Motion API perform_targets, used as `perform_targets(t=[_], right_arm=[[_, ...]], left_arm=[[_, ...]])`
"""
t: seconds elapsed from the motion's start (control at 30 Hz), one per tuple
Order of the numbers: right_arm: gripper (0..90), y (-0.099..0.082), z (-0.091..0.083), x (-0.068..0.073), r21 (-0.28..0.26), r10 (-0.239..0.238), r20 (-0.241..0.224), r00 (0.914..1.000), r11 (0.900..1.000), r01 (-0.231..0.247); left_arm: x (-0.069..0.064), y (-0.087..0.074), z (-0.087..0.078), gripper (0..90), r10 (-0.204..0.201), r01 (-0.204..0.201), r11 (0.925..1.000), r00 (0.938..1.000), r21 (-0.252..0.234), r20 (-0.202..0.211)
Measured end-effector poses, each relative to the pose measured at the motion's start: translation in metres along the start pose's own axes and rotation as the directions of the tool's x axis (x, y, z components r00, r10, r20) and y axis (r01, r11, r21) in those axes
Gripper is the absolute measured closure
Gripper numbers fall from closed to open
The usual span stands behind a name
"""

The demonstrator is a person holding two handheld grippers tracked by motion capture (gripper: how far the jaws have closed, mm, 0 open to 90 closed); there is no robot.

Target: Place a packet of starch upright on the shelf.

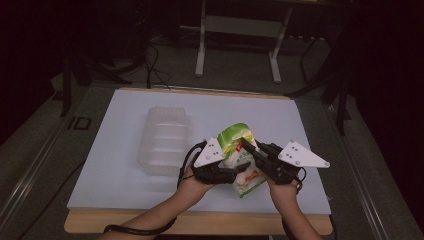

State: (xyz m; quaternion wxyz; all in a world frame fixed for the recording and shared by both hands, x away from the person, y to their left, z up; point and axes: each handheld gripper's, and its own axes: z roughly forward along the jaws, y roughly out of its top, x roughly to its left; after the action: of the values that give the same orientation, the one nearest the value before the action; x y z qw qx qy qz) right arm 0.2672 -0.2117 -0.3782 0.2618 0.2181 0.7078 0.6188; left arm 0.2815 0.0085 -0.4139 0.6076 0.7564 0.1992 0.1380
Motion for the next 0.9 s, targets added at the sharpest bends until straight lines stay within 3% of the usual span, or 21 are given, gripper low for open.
perform_targets(t=[0.23,0.33,0.6,0.67,0.9], right_arm=[[82.7,-0.005,0.001,0.001,0.012,0.000,0.002,1.0000,0.9999,0.000],[82.7,-0.005,0.002,0.000,0.013,0.005,-0.007,1.0000,0.9999,-0.005],[82.5,-0.004,0.002,-0.002,-0.012,0.024,-0.039,0.9990,0.9996,-0.025],[82.4,-0.003,0.002,-0.002,-0.011,0.022,-0.037,0.9991,0.9997,-0.022],[80.5,0.002,-0.003,-0.001,-0.020,0.015,-0.055,0.9984,0.9997,-0.016]], left_arm=[[0.003,-0.001,0.000,64.9,0.017,-0.017,0.9995,0.9998,0.025,0.010],[0.005,0.000,-0.002,69.1,0.004,-0.005,0.9994,0.9998,0.035,0.020],[0.007,0.012,-0.008,73.1,0.079,-0.081,0.9940,0.9966,0.073,0.021],[0.007,0.013,-0.008,73.2,0.111,-0.111,0.9906,0.9938,0.080,0.011],[0.013,0.017,-0.013,73.7,0.181,-0.185,0.9812,0.9811,0.055,0.067]])
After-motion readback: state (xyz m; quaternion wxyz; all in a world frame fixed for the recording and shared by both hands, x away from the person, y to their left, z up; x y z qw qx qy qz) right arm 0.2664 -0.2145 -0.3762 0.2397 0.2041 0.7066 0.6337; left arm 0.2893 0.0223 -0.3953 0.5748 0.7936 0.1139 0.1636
